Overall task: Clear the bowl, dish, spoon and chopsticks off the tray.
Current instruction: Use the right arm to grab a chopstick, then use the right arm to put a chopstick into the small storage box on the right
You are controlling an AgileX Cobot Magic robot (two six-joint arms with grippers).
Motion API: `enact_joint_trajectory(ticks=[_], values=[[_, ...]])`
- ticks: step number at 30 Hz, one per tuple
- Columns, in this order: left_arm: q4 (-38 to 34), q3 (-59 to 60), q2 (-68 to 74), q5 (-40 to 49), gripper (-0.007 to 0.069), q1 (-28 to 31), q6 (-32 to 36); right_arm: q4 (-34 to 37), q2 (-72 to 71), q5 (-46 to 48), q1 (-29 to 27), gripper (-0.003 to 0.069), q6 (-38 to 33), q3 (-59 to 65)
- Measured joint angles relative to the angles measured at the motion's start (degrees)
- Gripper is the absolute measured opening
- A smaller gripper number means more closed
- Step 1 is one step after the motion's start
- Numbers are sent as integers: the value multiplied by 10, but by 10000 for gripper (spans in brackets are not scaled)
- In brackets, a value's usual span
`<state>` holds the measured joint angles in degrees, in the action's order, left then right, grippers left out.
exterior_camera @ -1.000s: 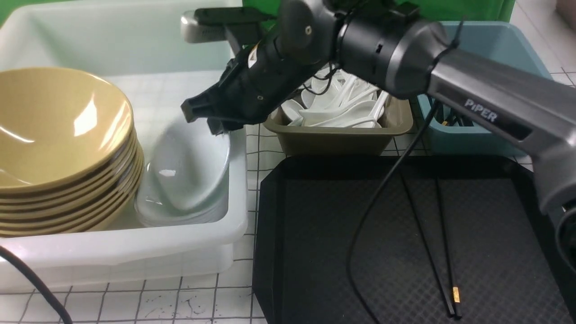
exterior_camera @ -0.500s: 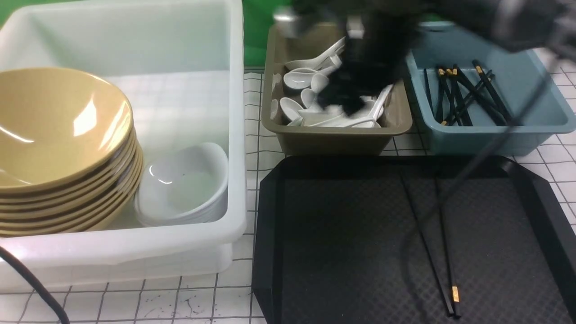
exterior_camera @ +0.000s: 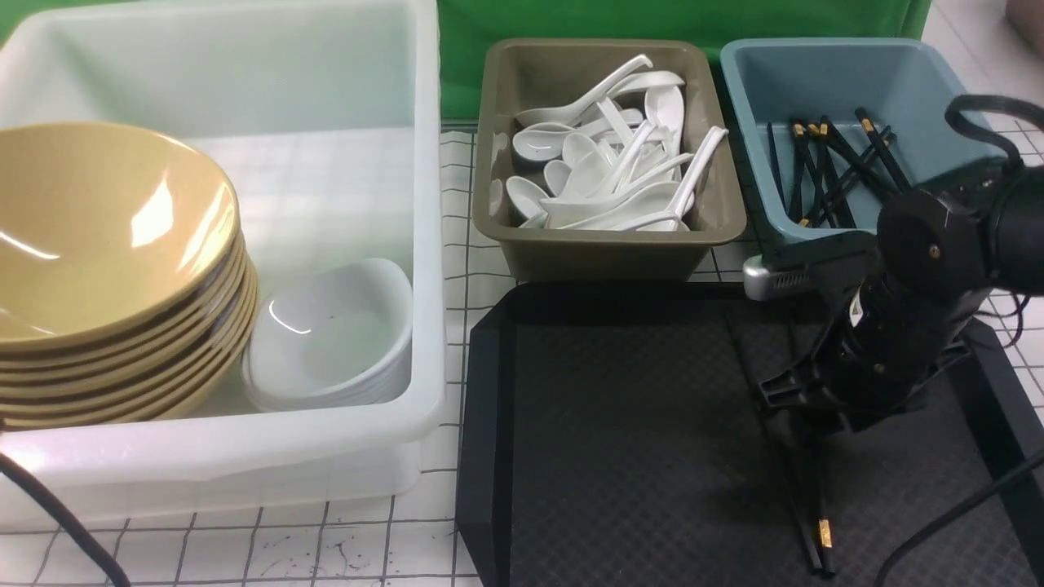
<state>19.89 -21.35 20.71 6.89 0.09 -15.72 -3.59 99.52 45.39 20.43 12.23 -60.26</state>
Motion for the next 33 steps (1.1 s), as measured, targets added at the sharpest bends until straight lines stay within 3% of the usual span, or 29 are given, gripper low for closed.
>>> enact_joint_trajectory(ticks=[8,16,22,29,32,33], values=[[0,12,0,-39,-13,0,-1,14,25,-11,-1,363,-22,1],[0,12,0,-43,-13,0,-2,20,33,10,-1,83,-52,-1],[0,12,0,-43,-13,0,-2,18,11,53,-1,76,-80,2],[0,12,0,-43,-13,0,-2,24,-134,97,-3,76,-122,5],[0,12,0,-43,-13,0,-2,12,-198,28,-3,76,-138,5],[0,12,0,-43,-13,0,-2,-15,-222,-45,-7,76,-136,6]])
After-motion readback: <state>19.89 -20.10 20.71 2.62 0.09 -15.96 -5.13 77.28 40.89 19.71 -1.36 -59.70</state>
